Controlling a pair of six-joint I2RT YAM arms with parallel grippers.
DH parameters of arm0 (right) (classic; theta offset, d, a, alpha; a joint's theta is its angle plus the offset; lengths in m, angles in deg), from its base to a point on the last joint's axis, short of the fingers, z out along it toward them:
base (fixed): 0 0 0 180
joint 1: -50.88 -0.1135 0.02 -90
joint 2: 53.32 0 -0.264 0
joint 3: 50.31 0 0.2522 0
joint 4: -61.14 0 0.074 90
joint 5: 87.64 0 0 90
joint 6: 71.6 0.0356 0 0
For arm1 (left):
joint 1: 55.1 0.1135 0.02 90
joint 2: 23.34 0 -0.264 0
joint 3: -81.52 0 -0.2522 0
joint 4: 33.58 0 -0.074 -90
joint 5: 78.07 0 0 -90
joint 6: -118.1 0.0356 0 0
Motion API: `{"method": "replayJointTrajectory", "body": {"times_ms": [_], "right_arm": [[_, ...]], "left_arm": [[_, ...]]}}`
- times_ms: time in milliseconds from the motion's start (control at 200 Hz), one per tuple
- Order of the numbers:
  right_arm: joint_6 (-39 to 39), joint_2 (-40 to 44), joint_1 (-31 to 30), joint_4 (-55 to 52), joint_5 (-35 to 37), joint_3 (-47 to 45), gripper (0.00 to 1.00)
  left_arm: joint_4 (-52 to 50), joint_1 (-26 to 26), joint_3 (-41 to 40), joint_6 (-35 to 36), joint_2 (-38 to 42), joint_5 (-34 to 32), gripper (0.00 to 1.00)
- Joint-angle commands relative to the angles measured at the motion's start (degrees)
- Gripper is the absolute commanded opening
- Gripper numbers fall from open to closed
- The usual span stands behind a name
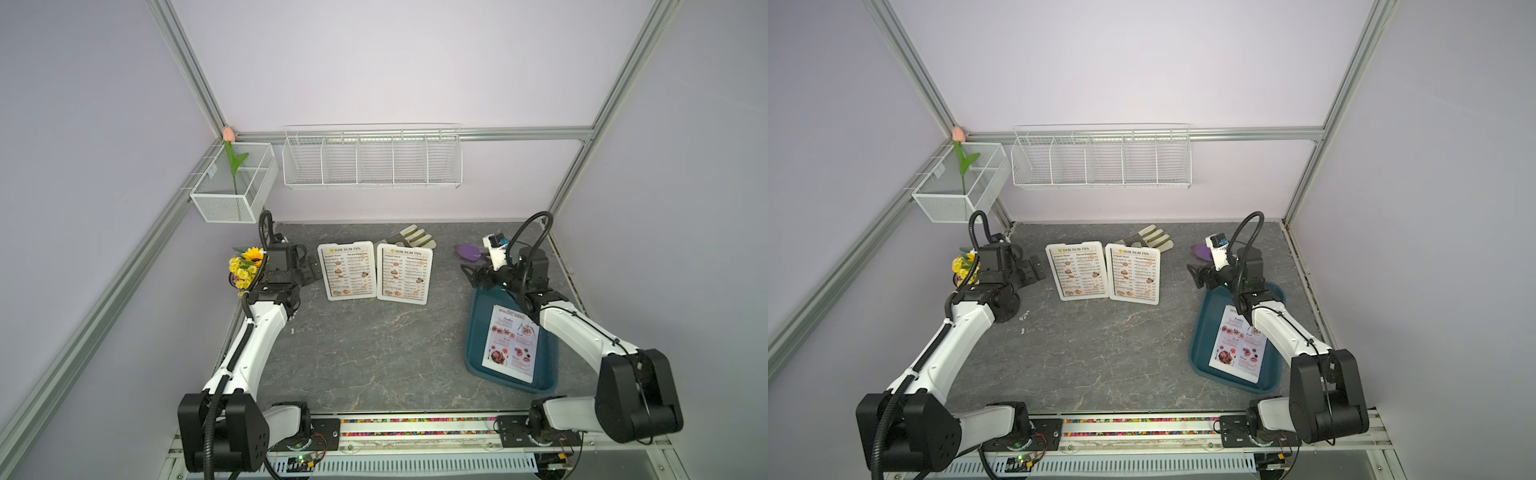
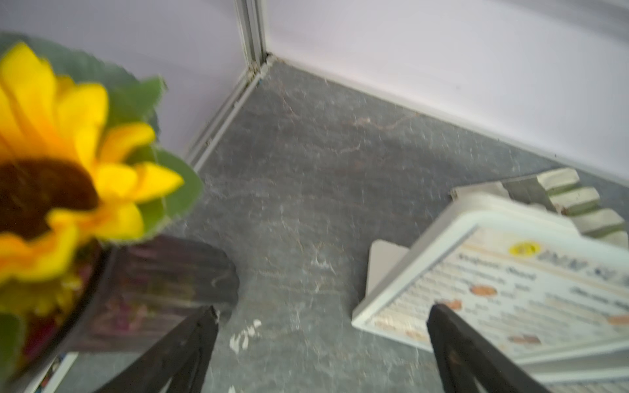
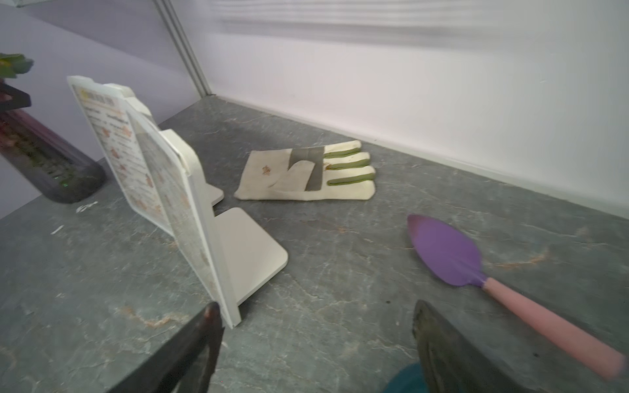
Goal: Replace the menus in the menu holders
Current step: Adjust the menu holder at the center of the board.
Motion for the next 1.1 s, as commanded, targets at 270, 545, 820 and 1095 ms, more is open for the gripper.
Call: {"method": "replayJointTrajectory", "body": {"times_ms": [270,545,820,1095], "right_arm": [[-0.97,-12.12,-10.77,3.74,-5.17,7.12,0.92],[1.7,-21.71,-15.11,9.39,-4.86,12.26,0.95],[2.48,-17.61,-16.71,10.68,-3.73,8.19,0.93],[4.33,-14.6,-16.92,11.51,-4.51,6.06,0.62]], "left_arm": [[-17.88,-2.33,3.41,0.55,6.72,-0.74,0.99],[-19.24,-2.31,4.4,1.33,7.37,0.26,0.99],[-18.44,-2.34,3.76,2.04,7.4,0.51,0.99],[-17.47,-2.3,3.58,1.96,6.87,1.46,0.99]]}}
